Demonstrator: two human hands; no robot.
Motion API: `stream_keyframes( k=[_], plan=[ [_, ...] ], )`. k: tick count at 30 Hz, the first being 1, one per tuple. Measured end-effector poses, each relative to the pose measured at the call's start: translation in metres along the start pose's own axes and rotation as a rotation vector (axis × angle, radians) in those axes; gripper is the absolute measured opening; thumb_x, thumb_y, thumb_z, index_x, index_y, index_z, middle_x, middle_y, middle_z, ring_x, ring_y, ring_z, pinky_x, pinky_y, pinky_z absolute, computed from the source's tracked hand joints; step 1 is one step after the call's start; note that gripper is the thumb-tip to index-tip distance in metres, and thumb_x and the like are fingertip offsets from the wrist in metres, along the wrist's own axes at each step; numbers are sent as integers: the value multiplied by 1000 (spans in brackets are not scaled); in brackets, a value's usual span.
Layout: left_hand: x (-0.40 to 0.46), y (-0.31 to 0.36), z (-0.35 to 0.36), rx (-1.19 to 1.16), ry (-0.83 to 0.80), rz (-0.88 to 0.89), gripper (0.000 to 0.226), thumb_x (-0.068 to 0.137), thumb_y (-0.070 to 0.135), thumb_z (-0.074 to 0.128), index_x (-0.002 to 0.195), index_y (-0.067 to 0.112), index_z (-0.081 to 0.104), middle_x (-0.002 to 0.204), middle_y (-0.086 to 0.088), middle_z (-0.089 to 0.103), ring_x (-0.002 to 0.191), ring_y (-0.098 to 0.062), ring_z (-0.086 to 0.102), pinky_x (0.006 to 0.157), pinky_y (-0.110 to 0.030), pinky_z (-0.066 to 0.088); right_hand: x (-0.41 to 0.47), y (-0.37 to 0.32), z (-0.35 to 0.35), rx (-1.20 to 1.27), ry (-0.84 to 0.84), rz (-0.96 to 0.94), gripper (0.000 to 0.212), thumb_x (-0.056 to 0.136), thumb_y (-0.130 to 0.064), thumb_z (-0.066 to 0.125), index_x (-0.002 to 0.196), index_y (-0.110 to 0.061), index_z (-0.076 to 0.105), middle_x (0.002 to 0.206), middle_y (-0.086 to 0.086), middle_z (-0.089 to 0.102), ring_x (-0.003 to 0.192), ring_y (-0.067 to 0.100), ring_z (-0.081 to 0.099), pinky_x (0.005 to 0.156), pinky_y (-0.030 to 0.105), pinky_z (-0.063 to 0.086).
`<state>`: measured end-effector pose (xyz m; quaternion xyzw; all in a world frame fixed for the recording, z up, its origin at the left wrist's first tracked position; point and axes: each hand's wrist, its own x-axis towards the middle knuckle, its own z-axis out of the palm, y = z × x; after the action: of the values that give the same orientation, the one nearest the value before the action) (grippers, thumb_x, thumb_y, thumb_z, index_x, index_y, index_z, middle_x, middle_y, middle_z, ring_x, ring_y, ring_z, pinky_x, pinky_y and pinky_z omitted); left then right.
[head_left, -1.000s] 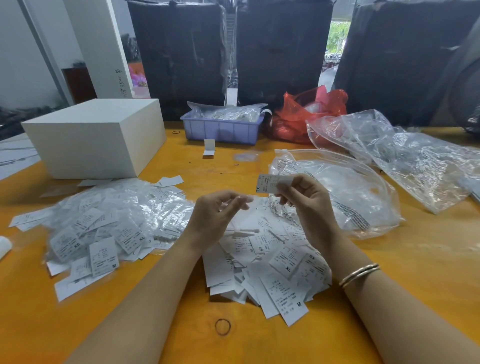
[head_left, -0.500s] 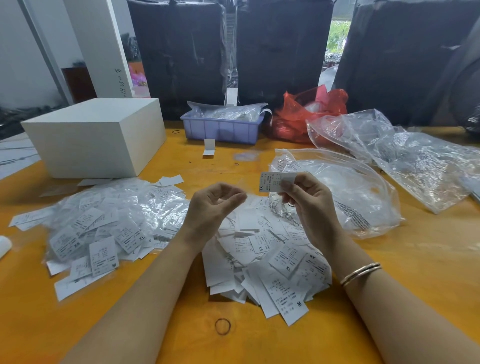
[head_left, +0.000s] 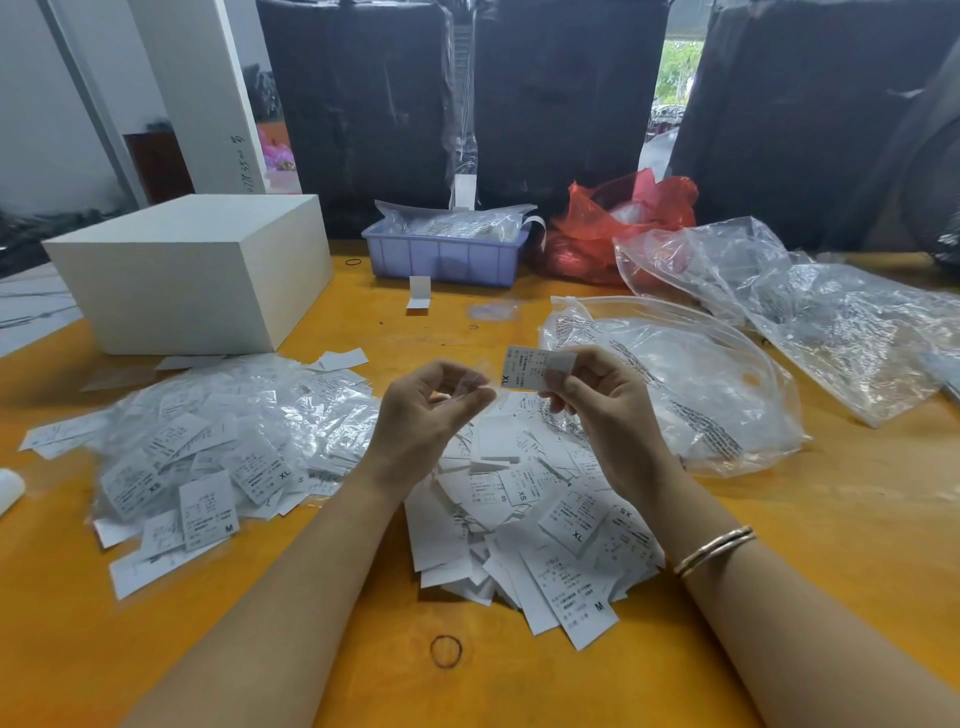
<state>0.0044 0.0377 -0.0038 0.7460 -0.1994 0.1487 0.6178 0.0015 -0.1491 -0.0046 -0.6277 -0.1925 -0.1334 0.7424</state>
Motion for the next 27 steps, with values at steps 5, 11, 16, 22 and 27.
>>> stream_keyframes(
  k=[5,11,16,22,27],
  plan=[
    [1,-2,0,55,3,46,12,76,21,71,84,28,64,81,16,66,78,7,62,74,-11,47,1,-3,0,-12,48,-28,20,88,9,52,90,-10,60,75,-4,68,62,8,57,59,16,46],
    [1,-2,-1,99,2,93,12,75,28,69,84,31,62,82,17,66,81,7,62,77,-11,48,-1,-3,0,-114,12,-54,25,87,10,52,89,-14,59,78,-7,69,68,6,60,62,18,48],
    [1,-1,-1,78,2,96,12,72,32,67,83,30,63,81,18,66,81,4,64,81,-17,50,-1,-2,-1,-161,43,-83,26,86,12,53,89,-13,59,75,-7,67,68,7,59,62,19,48],
    [2,-3,-2,77,12,94,5,79,24,66,82,26,64,81,12,66,75,6,62,72,-11,49,-2,-2,-1,-132,53,-89,18,83,2,56,89,-15,59,76,-6,68,68,9,59,61,19,49],
    [2,-2,-2,50,-7,63,13,77,30,63,85,20,67,76,9,66,70,5,61,70,-9,47,-2,-3,-1,-115,20,-84,14,81,-5,56,89,-17,60,78,-6,68,69,10,60,62,21,49]
  ],
)
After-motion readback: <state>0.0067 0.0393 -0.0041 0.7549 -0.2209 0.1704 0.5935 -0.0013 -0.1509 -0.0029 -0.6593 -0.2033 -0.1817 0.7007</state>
